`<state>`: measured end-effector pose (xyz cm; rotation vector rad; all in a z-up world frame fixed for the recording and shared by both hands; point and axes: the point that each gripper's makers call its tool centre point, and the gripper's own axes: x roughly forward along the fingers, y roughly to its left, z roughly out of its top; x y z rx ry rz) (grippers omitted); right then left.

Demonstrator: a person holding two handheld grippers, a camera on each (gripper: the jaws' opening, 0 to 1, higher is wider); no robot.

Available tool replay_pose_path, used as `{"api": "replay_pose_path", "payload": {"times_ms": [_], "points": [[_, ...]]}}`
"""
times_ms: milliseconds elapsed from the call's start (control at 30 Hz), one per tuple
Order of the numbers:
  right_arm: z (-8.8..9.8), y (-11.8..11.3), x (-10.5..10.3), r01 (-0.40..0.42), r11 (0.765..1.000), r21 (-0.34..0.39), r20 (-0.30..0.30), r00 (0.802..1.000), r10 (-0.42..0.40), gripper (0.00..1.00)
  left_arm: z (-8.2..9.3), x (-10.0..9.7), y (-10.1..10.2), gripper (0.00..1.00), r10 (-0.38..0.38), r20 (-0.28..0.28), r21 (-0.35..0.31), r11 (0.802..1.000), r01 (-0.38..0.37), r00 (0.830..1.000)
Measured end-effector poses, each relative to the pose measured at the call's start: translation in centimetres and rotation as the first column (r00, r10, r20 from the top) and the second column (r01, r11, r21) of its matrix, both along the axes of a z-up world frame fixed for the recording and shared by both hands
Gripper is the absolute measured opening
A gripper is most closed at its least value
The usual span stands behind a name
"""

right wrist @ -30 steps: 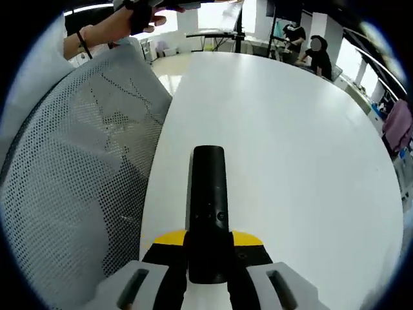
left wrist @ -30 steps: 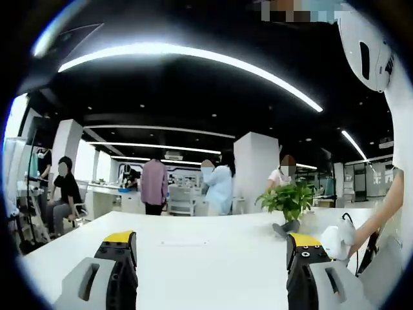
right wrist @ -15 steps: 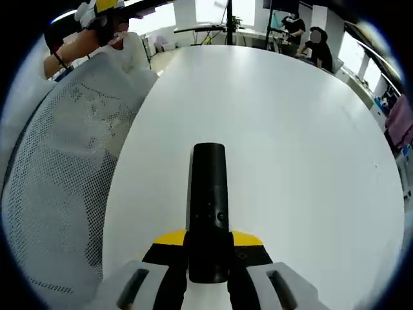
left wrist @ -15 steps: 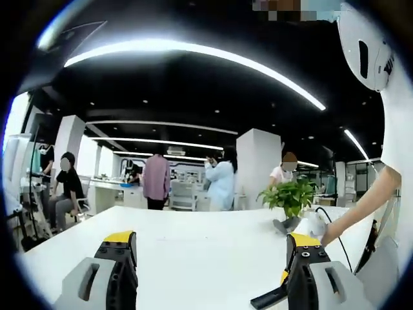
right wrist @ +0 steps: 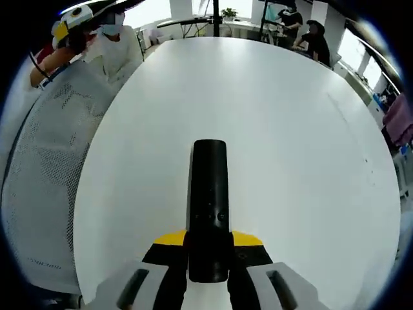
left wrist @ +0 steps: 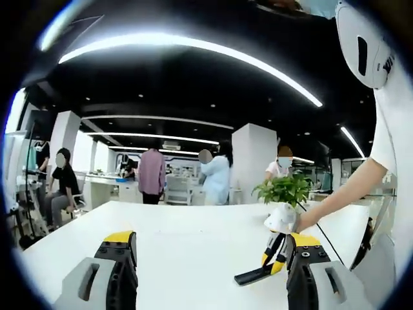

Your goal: Press the specified remote control buttons in sequence, fully releasing each button before pressing the next.

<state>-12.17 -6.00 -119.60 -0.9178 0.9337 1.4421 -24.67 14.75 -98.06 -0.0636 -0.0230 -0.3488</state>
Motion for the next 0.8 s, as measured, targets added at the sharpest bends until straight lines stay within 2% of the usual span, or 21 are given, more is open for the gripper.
{"api": "replay_pose_path", "payload": {"times_ms": [67, 233, 567, 733, 800], "points": [[0.1, -0.1, 0.5, -0.009, 1.0, -0.018, 0.018, 1.0, 0.009, 0.2, -0.3, 0.0, 0.1, 1.0, -0.002, -0.007, 0.003, 1.0, 0.002, 1.0], [0.5, 0.1, 1.5, -0.008, 1.0, -0.018, 0.017, 1.0, 0.008, 0.2, -1.0, 0.0, 0.3, 1.0, -0.011, -0.022, 0.002, 1.0, 0.011, 1.0], [0.2, 0.5, 5.4, 0.0, 1.0, -0.006, 0.038, 0.999, 0.0, 0.2, -1.2, 0.5, -0.6, 1.0, -0.04, -0.038, 0.007, 0.999, 0.04, 0.998], [0.3, 0.4, 5.4, -0.014, 1.0, -0.008, 0.064, 0.998, 0.014, 0.21, -1.2, 0.6, -1.1, 1.0, -0.048, -0.046, 0.009, 0.999, 0.048, 0.998], [0.4, 0.4, 5.3, -0.035, 0.999, -0.008, 0.092, 0.995, 0.035, 0.21, -1.2, 0.6, -1.1, 1.0, -0.044, -0.045, 0.006, 0.999, 0.044, 0.998]]}}
